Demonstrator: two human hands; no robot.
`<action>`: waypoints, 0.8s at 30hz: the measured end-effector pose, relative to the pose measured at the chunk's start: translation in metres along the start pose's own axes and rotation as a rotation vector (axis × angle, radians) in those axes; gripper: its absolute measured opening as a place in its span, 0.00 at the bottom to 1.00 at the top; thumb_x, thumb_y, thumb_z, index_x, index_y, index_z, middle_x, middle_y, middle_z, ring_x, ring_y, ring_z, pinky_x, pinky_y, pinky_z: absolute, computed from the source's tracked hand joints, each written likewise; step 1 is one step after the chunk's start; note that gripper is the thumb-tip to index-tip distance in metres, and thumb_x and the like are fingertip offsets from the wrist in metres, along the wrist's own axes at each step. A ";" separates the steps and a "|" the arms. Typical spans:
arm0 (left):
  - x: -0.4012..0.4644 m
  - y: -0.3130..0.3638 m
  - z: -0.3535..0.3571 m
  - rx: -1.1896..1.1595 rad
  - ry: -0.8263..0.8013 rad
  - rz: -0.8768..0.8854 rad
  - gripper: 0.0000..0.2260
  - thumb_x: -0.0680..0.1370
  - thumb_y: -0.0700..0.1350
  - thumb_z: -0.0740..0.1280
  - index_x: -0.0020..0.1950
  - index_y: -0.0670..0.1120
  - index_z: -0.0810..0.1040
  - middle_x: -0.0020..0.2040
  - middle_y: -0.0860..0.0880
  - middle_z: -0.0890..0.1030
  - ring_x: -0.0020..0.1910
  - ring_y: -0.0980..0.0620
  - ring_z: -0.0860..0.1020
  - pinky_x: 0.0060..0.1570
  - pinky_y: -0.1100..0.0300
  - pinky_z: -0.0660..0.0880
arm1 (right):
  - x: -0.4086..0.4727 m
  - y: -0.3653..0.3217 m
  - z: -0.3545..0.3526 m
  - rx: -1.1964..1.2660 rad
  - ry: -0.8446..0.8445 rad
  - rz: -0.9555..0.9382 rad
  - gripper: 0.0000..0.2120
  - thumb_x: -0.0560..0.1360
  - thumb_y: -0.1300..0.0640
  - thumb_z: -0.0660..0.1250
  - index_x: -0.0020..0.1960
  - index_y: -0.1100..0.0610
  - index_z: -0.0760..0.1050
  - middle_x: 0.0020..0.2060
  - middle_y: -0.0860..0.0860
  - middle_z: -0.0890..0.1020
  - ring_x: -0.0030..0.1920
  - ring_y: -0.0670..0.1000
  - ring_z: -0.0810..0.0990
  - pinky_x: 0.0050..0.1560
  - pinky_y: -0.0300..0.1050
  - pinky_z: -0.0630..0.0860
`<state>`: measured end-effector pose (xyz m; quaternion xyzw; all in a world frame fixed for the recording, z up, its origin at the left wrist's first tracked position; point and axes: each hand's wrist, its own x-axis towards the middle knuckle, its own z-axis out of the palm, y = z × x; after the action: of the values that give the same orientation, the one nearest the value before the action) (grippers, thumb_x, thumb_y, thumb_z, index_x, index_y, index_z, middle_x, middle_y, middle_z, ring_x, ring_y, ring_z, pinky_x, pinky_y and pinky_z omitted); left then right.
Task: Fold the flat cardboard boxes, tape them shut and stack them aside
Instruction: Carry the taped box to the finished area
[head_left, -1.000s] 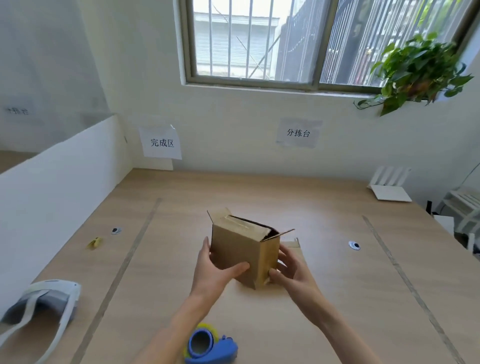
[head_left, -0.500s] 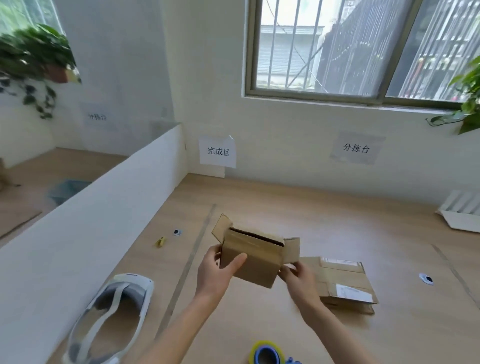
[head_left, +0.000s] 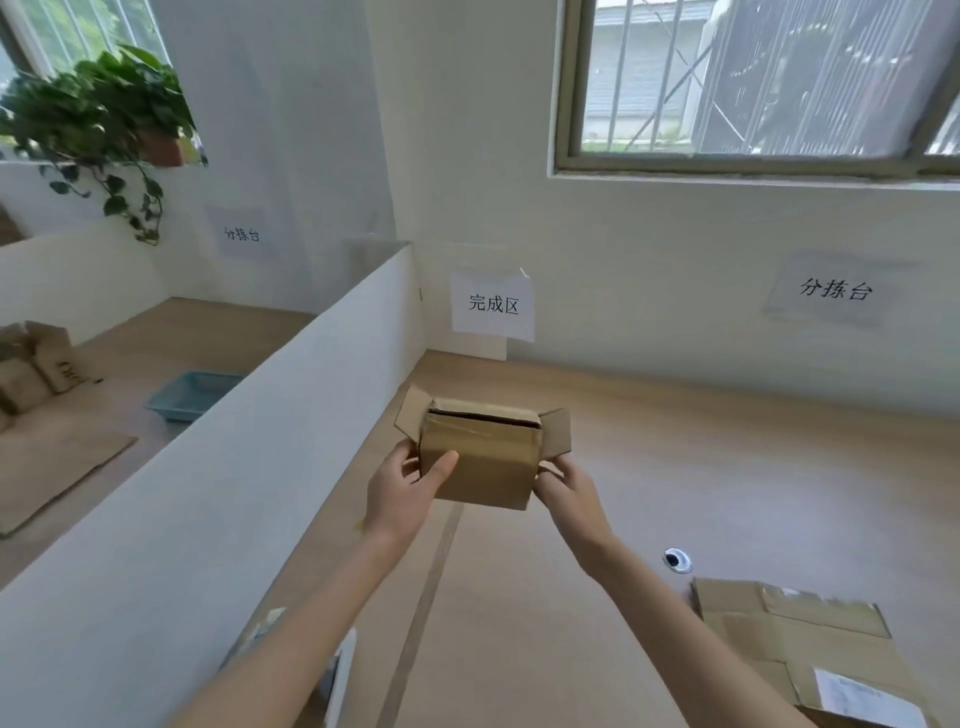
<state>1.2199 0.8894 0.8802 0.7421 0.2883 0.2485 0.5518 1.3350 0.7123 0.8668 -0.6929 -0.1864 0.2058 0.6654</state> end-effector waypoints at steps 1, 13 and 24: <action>0.013 -0.002 -0.002 0.004 0.003 0.003 0.15 0.75 0.56 0.74 0.59 0.54 0.80 0.56 0.59 0.82 0.58 0.61 0.78 0.59 0.59 0.76 | 0.012 0.000 0.006 -0.004 -0.003 0.006 0.13 0.76 0.61 0.62 0.55 0.51 0.81 0.55 0.51 0.83 0.51 0.47 0.80 0.54 0.42 0.75; 0.160 -0.099 -0.015 0.050 -0.043 -0.121 0.16 0.75 0.56 0.74 0.58 0.51 0.80 0.56 0.55 0.83 0.60 0.54 0.79 0.62 0.53 0.76 | 0.145 0.067 0.075 -0.119 0.014 0.181 0.11 0.77 0.63 0.61 0.57 0.56 0.77 0.51 0.49 0.83 0.52 0.49 0.80 0.58 0.50 0.77; 0.254 -0.281 0.024 0.123 -0.193 -0.366 0.27 0.73 0.59 0.75 0.66 0.46 0.76 0.64 0.50 0.79 0.64 0.50 0.77 0.61 0.56 0.74 | 0.221 0.224 0.124 -0.131 0.124 0.416 0.15 0.77 0.61 0.66 0.61 0.47 0.77 0.57 0.43 0.84 0.59 0.43 0.81 0.53 0.39 0.76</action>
<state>1.3734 1.1145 0.6162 0.7299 0.3786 0.0542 0.5665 1.4520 0.9247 0.6315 -0.7696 -0.0113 0.2828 0.5723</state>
